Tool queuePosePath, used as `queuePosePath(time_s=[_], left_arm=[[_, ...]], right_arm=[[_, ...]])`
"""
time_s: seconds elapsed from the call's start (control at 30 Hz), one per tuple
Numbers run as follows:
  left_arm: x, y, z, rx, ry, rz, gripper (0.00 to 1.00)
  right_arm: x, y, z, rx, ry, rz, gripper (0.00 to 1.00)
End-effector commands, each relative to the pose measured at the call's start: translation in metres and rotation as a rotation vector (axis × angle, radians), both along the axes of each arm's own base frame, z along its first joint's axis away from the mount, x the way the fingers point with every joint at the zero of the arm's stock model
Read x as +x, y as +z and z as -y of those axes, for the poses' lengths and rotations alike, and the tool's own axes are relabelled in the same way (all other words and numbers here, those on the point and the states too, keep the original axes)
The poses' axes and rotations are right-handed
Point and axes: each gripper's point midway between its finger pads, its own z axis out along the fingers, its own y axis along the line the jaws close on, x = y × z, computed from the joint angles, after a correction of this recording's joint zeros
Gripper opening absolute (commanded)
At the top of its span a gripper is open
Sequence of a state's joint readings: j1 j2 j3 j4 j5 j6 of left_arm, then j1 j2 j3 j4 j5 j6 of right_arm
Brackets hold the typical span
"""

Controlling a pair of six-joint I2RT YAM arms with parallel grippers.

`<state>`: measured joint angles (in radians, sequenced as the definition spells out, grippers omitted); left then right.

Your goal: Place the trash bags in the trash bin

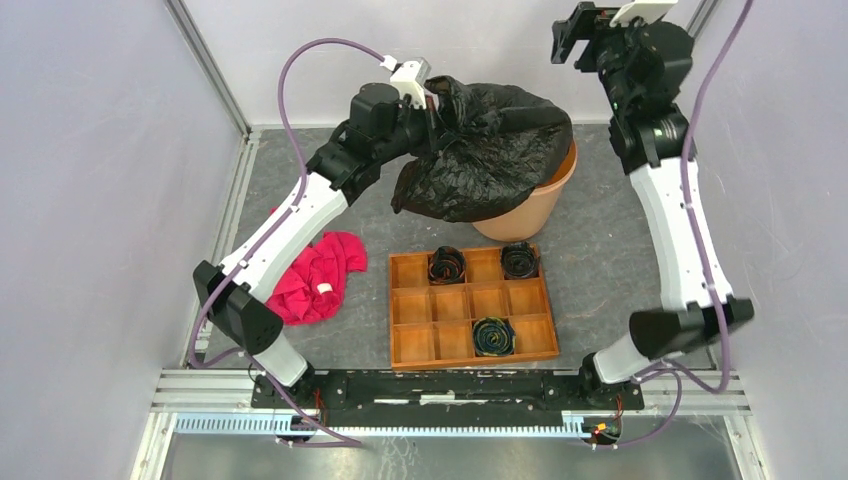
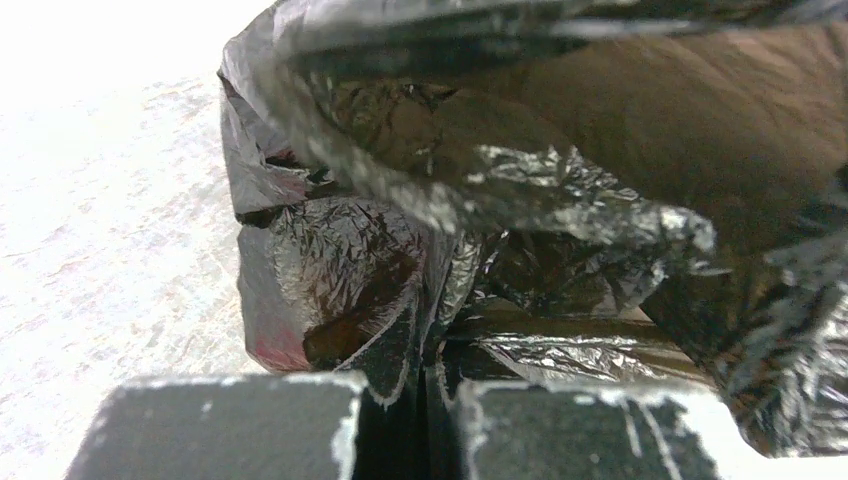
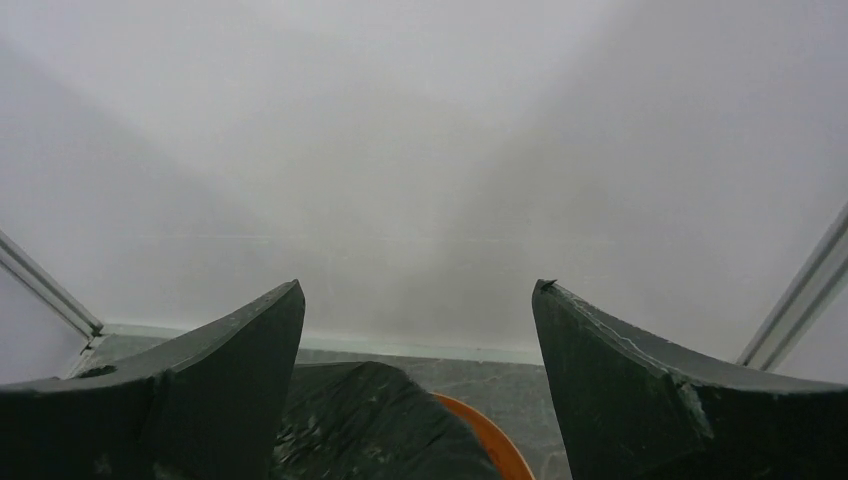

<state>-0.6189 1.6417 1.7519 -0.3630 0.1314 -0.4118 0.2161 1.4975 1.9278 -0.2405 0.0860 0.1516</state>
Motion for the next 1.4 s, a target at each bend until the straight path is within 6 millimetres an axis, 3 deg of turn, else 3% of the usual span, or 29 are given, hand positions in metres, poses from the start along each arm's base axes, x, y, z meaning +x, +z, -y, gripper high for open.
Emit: queuePosePath(time_s=[0.0,0.07,0.13,0.23,0.37,0.5,0.63,0.77,0.9,1.1,1.2,1.37], left_arm=[[-0.031,0.039,0.008,-0.043,-0.174,0.138,0.02],[-0.046,0.044,0.017,-0.071,-0.267,0.156,0.02],[-0.056,0.048,0.023,-0.089,-0.330,0.168,0.02],[-0.061,0.052,0.028,-0.115,-0.372,0.174,0.02],[-0.063,0.067,0.041,-0.219,-0.419,0.168,0.02],[-0.041,0.094,0.048,-0.317,-0.342,0.174,0.02],[-0.015,0.127,0.053,-0.389,-0.271,0.247,0.02],[-0.004,0.156,0.061,-0.496,-0.272,0.353,0.02],[0.004,0.164,0.072,-0.574,-0.265,0.452,0.02],[0.016,0.175,0.100,-0.662,-0.289,0.518,0.02],[0.019,0.171,0.114,-0.679,-0.271,0.541,0.02],[0.016,0.163,0.121,-0.628,-0.245,0.583,0.02]], right_arm=[[0.056,-0.039,-0.036,0.020,0.232,-0.101,0.92],[0.075,-0.063,-0.055,-0.001,0.328,-0.165,0.88],[0.080,-0.088,-0.077,-0.002,0.452,-0.201,0.86],[0.076,-0.115,-0.098,-0.004,0.573,-0.238,0.79],[0.064,-0.154,-0.110,-0.080,0.631,-0.327,0.73],[0.047,-0.187,-0.093,-0.146,0.565,-0.416,0.62],[0.034,-0.197,-0.074,-0.160,0.495,-0.436,0.52],[0.035,-0.210,-0.051,-0.164,0.387,-0.473,0.40],[0.041,-0.232,-0.036,-0.169,0.301,-0.509,0.31],[0.048,-0.267,-0.039,-0.126,0.297,-0.573,0.17],[0.048,-0.277,-0.053,-0.074,0.344,-0.576,0.10],[0.046,-0.291,-0.076,-0.081,0.334,-0.595,0.12]])
